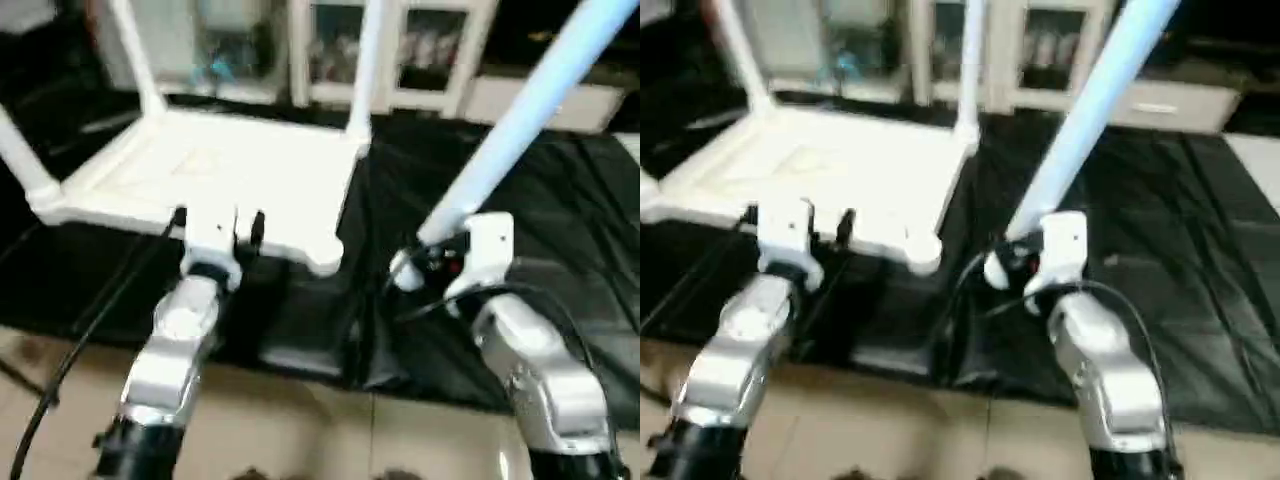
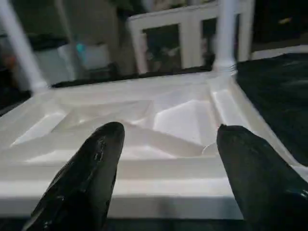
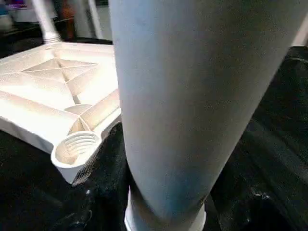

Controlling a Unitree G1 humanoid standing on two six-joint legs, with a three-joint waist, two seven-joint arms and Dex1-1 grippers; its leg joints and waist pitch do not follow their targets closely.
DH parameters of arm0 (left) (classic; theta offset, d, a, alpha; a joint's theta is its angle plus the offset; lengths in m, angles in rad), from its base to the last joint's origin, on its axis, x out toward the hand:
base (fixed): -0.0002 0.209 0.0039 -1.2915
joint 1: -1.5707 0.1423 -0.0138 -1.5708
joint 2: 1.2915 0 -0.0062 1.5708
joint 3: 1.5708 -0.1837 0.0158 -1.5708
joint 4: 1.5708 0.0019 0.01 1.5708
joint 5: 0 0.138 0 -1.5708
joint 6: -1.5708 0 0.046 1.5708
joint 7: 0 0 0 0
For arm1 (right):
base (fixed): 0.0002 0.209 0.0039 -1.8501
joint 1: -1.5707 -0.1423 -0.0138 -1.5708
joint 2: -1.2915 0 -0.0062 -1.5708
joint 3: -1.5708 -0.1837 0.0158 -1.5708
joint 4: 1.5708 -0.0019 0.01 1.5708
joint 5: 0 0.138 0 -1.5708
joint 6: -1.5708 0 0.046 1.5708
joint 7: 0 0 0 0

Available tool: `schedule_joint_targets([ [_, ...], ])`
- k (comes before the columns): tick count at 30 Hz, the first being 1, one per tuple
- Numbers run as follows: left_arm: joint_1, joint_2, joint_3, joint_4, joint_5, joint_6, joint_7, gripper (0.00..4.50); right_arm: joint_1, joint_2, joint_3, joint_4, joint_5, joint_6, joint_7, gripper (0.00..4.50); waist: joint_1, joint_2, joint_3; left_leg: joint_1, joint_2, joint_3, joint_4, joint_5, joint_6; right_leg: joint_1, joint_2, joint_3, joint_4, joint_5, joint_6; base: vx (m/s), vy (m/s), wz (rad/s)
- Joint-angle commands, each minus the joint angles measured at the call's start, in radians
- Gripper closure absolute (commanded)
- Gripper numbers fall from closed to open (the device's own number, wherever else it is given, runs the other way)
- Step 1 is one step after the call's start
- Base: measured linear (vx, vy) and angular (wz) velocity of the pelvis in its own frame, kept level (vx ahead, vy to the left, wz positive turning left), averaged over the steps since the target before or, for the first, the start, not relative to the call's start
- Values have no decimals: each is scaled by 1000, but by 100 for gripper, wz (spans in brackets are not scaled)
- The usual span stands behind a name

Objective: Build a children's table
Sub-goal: Pick table leg, then move to table

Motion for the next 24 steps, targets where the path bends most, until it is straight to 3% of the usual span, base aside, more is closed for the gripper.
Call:
schedule_joint_targets([
  [1, 0, 9, 13, -1, 26, -13, 21, 99, -28, 8, 18, -1, -2, -6, 0, 265, -11, 14, -46, 71, 29, 18, -158, -105, 10, -17, 64, 16, -124, -460, -131, -175, 258, -36],
  [2, 2, 8, 8, 0, 41, -4, 30, 99, -25, 7, 18, 12, -2, -8, 1, 265, -51, 32, -55, 55, 147, 6, -230, -233, 25, -41, 49, -103, 33, -333, -123, -175, 258, -36],
  [3, 2, 8, 3, 2, 51, 5, 35, 99, -25, 5, 17, 22, -1, -8, 2, 265, -47, 46, -65, 34, 175, -1, -238, -237, -45, -16, 16, -133, 65, -220, -132, -188, 269, -47],
  [4, 8, 5, 0, -20, 53, 16, 23, 99, -36, 4, 26, 19, 2, -6, 14, 265, -31, 64, -38, -20, 161, -40, -283, -326, -74, 28, -2, -181, 57, -62, -154, -122, 261, -17],
  [5, 13, 5, 0, -30, 52, 16, 21, 99, -38, 4, 28, 16, 6, -2, 18, 265, -53, 63, -69, 66, 191, -74, -234, -207, -170, 2, -27, -187, 25, -5, -171, -122, 261, -17],
  [6, 15, 4, 1, -33, 52, 16, 20, 99, -39, 4, 29, 14, 8, -1, 20, 265, -67, 62, -66, 64, 217, -97, -233, -87, -182, 9, -33, -188, 30, -22, -164, -63, 185, 7],
  [7, 25, -8, 16, -45, 43, 51, 33, 99, -42, -2, 33, 14, 2, -1, 30, 265, -70, 58, -71, 72, 251, -117, -225, 131, -127, 4, -43, -187, 51, -120, -107, -55, 127, -15],
  [8, 26, -10, 19, -46, 41, 57, 36, 99, -43, -4, 34, 14, 0, -1, 32, 265, -73, 53, -89, 84, 233, -122, -192, 427, -25, 9, -49, -184, 58, -141, -76, -55, 127, -15],
  [9, 29, -5, 16, -49, 48, 60, 38, 99, -43, -7, 35, 18, -5, -1, 38, 265, -73, 53, -89, 84, 233, -122, -192, 427, -25, 9, -49, -184, 58, -141, -76, -85, 90, -18],
  [10, 35, 0, 14, -55, 37, 47, 18, 99, -44, -9, 35, 25, -10, -4, 41, 265, -58, 32, -87, 48, 189, -88, -186, 588, 81, 43, -58, -171, 28, -77, -82, -117, 28, -16],
  [11, 42, 9, 11, -67, 33, 42, 4, 99, -46, -8, 35, 29, -12, -5, 40, 265, -48, 10, -88, 16, 133, -47, -158, 520, 100, 77, -99, -139, -35, 31, -107, -117, 28, -16],
  [12, 47, 13, 15, -76, 26, 39, -5, 99, -48, -7, 36, 30, -13, -3, 38, 265, -38, 9, -88, -16, 102, -14, -137, 444, 84, 97, -131, -134, -50, 99, -154, -138, -35, -20],
  [13, 48, 13, 16, -78, 24, 39, -7, 99, -49, -6, 36, 29, -13, -3, 38, 265, -31, -13, -81, -50, 74, 19, -142, 312, 73, 114, -160, -129, -66, 118, -152, -142, -60, -14],
  [14, 49, 9, 26, -86, 10, 42, -9, 99, -53, -6, 36, 25, -11, 0, 39, 265, -7, -21, -60, -40, 103, 26, -158, -1, 21, 111, -188, -121, -94, -117, -172, -142, -60, -14],
  [15, 48, 2, 35, -91, 1, 48, -7, 99, -58, -9, 38, 24, -8, 1, 43, 265, -6, -11, -54, -36, 111, 23, -169, -59, -2, 109, -175, -130, -95, -229, -192, -130, -51, -7],
  [16, 48, 2, 35, -91, 1, 48, -7, 99, -58, -9, 38, 24, -8, 1, 43, 265, -15, -1, -46, -26, 127, 19, -191, -196, -46, 88, -141, -141, -94, -389, -212, -116, -25, -9],
  [17, 50, -10, 34, -91, -1, 50, -12, 99, -62, -16, 41, 40, -16, -18, 49, 265, -27, -5, -37, -14, 133, 12, -205, -369, -98, 74, -120, -149, -95, -498, -200, -116, -25, -9],
  [18, 52, -13, 31, -92, 7, 55, -11, 99, -62, -17, 40, 47, -21, -25, 49, 265, -30, -2, -32, -4, 133, 6, -208, -472, -126, 72, -120, -152, -97, -567, -183, -108, -5, -7],
  [19, 55, -14, 21, -102, 10, 59, -18, 99, -65, -13, 30, 48, -19, -20, 41, 265, -35, -15, -25, 11, 130, 6, -207, -570, -146, 64, -120, -157, -111, -657, -160, -106, 5, -2],
  [20, 57, -14, 15, -110, 11, 62, -23, 99, -68, -10, 22, 47, -16, -15, 35, 265, -40, -3, -17, 58, 121, 1, -187, -719, -162, 54, -116, -182, -143, -796, -112, -106, 5, -2],
  [21, 62, -15, 11, -117, 12, 64, -23, 99, -67, -10, 18, 40, -10, -12, 38, 265, -46, 13, -11, 63, 121, -3, -194, -768, -169, 62, -103, -202, -146, -793, -103, -73, 19, -5],
  [22, 66, -15, 10, -122, 12, 66, -22, 99, -66, -10, 16, 35, -5, -10, 41, 265, -57, 24, -6, 37, 131, -7, -248, -858, -187, 111, -71, -235, -112, -672, -99, 0, 0, 0],
  [23, 73, -20, 9, -122, 7, 69, -23, 99, -59, -21, 17, 34, -9, -17, 48, 265, -52, 36, -1, 4, 139, 4, -307, -933, -196, 151, -44, -254, -39, -560, -109, 0, 0, 0],
  [24, 74, -19, 8, -120, 8, 66, -25, 99, -57, -23, 16, 38, -12, -20, 47, 265, -24, 45, -13, -11, 120, 41, -348, -960, -172, 196, -10, -286, 66, -277, -112, -75, 32, -7],
])
